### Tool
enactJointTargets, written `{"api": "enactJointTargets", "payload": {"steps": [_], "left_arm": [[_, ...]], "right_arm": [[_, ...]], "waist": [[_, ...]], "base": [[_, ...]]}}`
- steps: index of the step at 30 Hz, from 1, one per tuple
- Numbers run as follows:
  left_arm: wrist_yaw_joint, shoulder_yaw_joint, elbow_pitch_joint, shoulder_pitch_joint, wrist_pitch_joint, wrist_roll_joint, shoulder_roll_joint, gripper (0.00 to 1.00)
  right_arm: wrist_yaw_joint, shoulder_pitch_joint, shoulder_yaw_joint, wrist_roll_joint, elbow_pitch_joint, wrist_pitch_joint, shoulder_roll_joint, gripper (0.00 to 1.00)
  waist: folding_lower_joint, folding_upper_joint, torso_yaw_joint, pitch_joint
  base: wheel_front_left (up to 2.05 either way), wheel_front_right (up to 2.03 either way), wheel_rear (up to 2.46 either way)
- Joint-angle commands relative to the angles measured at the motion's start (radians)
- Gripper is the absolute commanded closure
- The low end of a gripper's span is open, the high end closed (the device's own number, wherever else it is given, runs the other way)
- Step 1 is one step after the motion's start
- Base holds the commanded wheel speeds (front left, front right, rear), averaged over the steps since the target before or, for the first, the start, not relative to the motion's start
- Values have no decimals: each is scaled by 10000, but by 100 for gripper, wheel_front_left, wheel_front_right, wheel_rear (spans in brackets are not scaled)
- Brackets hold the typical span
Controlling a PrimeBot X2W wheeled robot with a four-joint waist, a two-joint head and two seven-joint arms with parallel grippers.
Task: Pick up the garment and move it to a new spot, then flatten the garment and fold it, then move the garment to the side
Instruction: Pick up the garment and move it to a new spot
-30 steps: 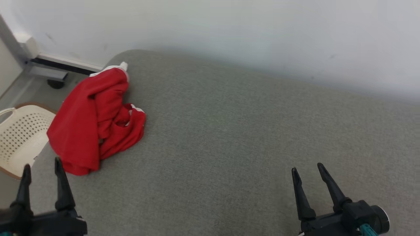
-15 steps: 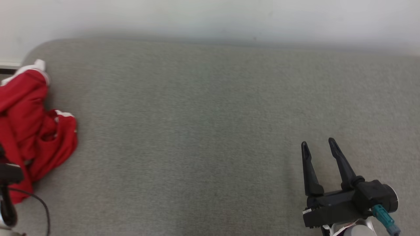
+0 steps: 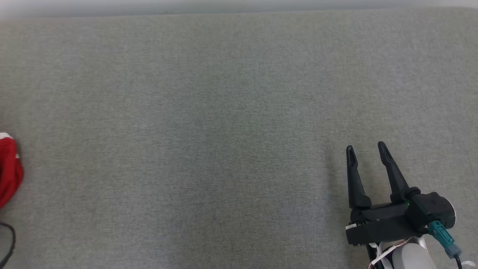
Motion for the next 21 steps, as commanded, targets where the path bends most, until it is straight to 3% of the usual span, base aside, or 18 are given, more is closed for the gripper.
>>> {"api": "enactJointTargets", "payload": {"steps": [1,6,11,13,21], "left_arm": [[77,-29,351,-135,211,79,115,0],[566,-120,1568,-484,937,203,405,0],[675,-267,2407,-841,1297,183,458,0],[638,-306,2592,-922,1230,195,535,100],[478,-373,2552,-1208,341,104,739,100]], "right_arm": [[30,-106,-17,-35,-25,0,1,0],[30,-99,-44,-73,25,2,0,0],[30,38,-29,-113,37,2,-2,0],[30,94,-12,-140,38,1,0,0],[30,256,3,-91,116,2,1,0]], "waist": [[-2,-2,-239,226],[-2,-2,-282,152],[-2,-2,-228,-17],[-2,-2,-207,-78],[-2,-2,-86,-384]], "base": [[0,0,0],[0,0,0],[0,0,0],[0,0,0],[0,0,0]]}}
